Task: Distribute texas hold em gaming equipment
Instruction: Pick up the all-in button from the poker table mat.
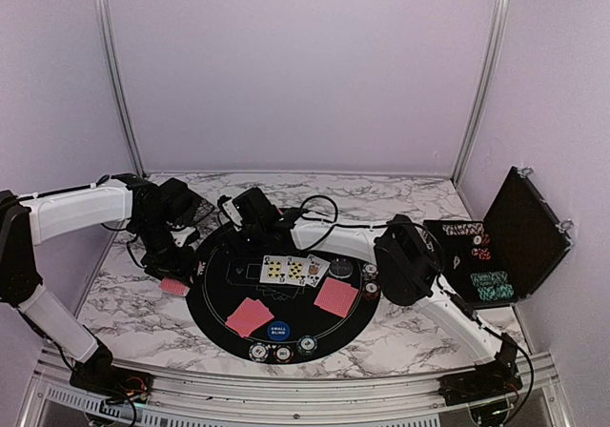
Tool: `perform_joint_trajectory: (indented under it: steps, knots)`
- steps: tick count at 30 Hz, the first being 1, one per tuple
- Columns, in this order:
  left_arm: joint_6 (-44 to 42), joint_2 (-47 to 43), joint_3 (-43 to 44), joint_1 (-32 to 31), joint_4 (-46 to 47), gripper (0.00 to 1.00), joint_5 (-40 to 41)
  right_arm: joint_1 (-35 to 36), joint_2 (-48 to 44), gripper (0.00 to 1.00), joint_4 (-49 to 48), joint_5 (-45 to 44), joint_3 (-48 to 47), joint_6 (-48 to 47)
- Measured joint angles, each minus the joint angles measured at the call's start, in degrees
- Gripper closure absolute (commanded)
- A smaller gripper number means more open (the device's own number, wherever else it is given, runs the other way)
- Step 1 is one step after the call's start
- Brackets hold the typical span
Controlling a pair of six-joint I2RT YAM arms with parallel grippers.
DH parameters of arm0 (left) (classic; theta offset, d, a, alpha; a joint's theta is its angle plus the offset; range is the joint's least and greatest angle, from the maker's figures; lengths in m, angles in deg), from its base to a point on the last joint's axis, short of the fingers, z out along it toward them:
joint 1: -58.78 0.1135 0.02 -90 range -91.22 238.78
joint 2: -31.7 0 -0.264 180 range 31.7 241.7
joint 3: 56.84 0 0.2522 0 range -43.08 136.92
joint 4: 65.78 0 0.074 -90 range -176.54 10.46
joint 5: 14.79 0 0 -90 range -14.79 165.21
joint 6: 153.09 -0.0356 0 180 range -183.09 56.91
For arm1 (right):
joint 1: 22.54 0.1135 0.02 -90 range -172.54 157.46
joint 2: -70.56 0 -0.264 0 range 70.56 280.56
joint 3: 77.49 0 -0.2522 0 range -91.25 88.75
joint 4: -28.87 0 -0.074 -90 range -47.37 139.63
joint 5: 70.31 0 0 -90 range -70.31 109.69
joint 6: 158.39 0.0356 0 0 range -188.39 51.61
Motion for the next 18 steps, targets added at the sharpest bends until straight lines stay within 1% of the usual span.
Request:
perform_joint_trajectory:
  steps: [9, 18]
  knots:
    - [0.0, 0.0, 0.0, 0.0, 0.0, 0.43, 0.0, 0.0, 2.9, 0.01, -0.6, -0.7, -1.1, -1.6]
    - [0.0, -0.9, 0.0, 0.0, 0.0, 0.43, 0.0, 0.0, 3.4, 0.03, -1.8, -0.9, -2.9, -1.9]
